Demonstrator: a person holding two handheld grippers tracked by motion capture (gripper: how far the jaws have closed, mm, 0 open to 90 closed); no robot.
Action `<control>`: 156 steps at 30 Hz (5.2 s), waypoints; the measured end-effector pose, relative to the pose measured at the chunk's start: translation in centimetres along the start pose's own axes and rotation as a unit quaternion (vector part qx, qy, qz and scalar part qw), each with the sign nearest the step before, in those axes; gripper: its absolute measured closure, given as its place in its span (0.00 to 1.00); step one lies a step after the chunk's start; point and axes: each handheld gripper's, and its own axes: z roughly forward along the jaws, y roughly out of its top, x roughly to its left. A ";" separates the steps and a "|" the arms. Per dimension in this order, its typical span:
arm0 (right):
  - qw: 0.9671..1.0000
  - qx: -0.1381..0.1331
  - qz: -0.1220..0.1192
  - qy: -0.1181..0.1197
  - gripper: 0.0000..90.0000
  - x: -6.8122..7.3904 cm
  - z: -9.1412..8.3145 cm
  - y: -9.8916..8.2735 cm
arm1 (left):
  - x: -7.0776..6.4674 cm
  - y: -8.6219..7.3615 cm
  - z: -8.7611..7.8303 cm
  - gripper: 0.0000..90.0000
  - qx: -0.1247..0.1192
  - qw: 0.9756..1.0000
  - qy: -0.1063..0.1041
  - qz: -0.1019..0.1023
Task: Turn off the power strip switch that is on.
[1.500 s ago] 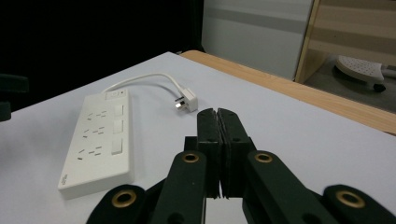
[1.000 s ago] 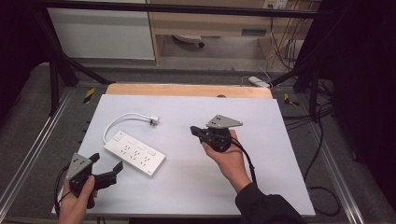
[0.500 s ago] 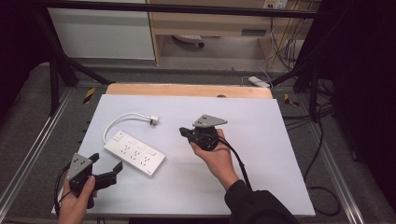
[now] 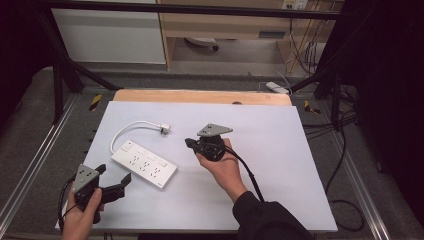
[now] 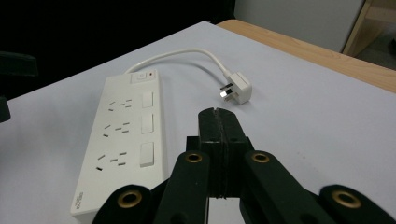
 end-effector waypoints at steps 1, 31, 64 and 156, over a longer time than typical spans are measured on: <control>1.000 0.000 0.000 0.000 1.00 0.0 0.0 0.0 | 0.0 0.0 0.0 0.06 0.000 1.000 0.000 0.000; 0.999 0.037 0.003 0.011 1.00 1.4 3.9 -1.6 | 0.5 -0.1 -0.1 0.06 0.002 1.000 0.007 -0.006; 1.000 0.003 0.009 0.013 1.00 3.7 5.7 -3.8 | 0.7 -0.4 0.1 0.06 0.018 1.000 0.017 0.001; 1.000 0.007 -0.013 0.027 1.00 5.4 7.9 -5.4 | 0.9 -0.4 0.1 0.06 0.024 1.000 0.016 0.003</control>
